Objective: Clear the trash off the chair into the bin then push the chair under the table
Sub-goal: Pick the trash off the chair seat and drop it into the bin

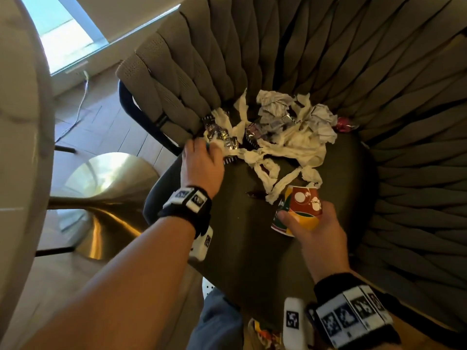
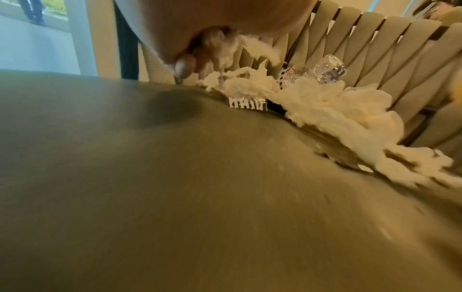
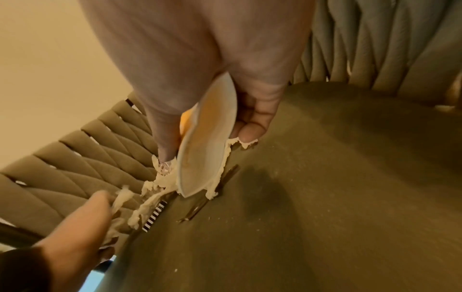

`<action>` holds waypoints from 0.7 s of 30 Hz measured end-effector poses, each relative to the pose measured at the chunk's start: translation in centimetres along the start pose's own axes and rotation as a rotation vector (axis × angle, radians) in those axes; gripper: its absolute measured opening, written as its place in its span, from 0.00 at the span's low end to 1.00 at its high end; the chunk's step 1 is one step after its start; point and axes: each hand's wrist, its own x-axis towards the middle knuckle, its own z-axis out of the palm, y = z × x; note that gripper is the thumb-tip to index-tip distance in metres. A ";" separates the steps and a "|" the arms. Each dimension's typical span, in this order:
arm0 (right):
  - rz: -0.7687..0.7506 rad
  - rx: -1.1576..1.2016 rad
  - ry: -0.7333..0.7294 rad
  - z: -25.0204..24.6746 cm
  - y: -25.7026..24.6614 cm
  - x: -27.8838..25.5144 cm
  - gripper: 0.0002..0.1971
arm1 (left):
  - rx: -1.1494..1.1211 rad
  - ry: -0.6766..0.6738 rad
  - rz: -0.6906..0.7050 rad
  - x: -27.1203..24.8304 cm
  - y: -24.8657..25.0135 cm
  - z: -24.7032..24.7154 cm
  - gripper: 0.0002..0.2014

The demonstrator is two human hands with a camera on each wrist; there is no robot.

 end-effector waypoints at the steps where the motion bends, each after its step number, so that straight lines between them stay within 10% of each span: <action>1: 0.004 0.023 -0.001 -0.3 0.2 -0.4 0.31 | 0.048 0.013 -0.006 1.2 0.5 0.4 0.20; 5: 0.029 0.069 0.012 -0.9 0.8 -1.1 0.32 | 0.341 -0.014 -0.080 3.3 1.8 3.1 0.35; 11: 0.035 0.100 0.040 -1.2 0.7 -0.8 0.33 | 0.388 -0.247 0.090 2.1 0.0 5.7 0.30; 21: 0.034 0.126 -0.022 -4.6 1.7 -3.5 0.27 | -0.060 -0.236 0.008 -6.7 2.2 -1.7 0.21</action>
